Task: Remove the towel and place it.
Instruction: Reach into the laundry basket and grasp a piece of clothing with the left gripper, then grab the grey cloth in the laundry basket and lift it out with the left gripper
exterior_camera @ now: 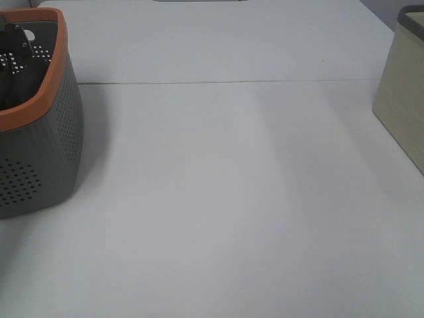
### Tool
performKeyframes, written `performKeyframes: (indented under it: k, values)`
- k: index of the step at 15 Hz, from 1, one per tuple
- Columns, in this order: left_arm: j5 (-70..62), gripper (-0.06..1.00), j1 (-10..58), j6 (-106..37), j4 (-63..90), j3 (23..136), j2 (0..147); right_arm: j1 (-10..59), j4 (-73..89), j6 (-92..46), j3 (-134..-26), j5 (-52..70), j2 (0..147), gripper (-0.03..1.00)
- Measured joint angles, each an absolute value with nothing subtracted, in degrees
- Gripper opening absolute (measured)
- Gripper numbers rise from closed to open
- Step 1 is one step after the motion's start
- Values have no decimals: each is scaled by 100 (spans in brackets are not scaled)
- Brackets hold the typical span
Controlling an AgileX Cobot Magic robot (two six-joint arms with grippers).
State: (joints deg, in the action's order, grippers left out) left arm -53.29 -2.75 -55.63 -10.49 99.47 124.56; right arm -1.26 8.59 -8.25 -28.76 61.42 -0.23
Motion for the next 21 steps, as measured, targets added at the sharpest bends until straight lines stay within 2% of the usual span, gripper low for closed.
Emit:
performKeyframes:
  k: [2, 4, 5, 7, 9, 16, 17, 19, 21]
  values:
    - [-5191, 93, -275, -5563, -1054, 9947, 12599, -126, 859, -825, -2876, 6142, -23, 82]
    - [-5162, 80, -275, -5563, -1060, 9947, 12691, -126, 859, -825, -2876, 6142, -23, 82]
    - [-5134, 60, -275, -5563, -1066, 9947, 12714, -126, 859, -825, -2876, 6142, -23, 82]
    - [-5122, 40, -275, -5563, -1089, 9947, 12737, -126, 859, -825, -2876, 6142, -23, 82]
    - [-5122, 34, -275, -5563, -1106, 9947, 12737, -126, 859, -825, -2876, 6142, -23, 82]
    - [-5122, 31, -338, -5340, -1066, 9947, 12846, -126, 859, -825, -2876, 6142, -23, 82]
    - [-5122, 26, -338, -5340, -1066, 9947, 12851, -126, 859, -825, -2876, 6142, -23, 82]
    - [-5122, 8, -338, -5340, -1066, 9947, 12851, -126, 859, -825, -2876, 6142, -23, 82]
    - [-5134, 0, -338, -5386, -1066, 9947, 12851, -126, 859, -825, -2876, 6142, -23, 82]
